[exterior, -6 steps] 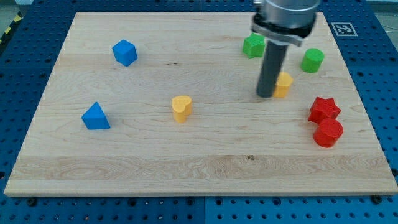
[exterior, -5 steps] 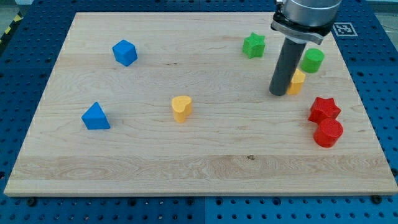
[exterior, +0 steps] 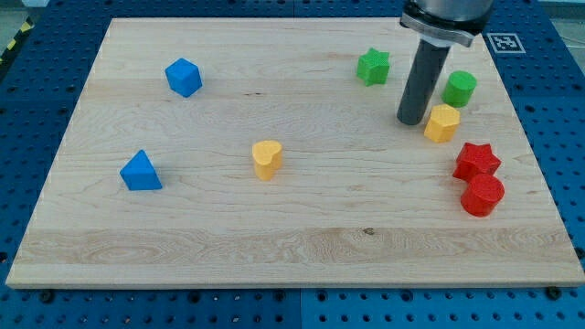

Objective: Place the yellow hexagon to the top of the red star

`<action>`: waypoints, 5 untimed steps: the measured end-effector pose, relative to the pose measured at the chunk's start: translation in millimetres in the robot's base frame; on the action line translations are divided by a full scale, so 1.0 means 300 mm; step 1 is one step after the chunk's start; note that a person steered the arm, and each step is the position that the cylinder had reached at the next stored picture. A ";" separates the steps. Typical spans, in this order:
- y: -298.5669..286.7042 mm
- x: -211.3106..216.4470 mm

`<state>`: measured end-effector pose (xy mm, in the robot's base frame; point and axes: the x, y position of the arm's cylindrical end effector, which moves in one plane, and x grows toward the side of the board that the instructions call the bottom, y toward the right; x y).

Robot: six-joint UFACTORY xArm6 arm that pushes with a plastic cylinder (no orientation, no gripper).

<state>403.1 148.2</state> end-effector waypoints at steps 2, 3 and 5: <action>0.100 0.020; 0.139 0.045; 0.136 0.119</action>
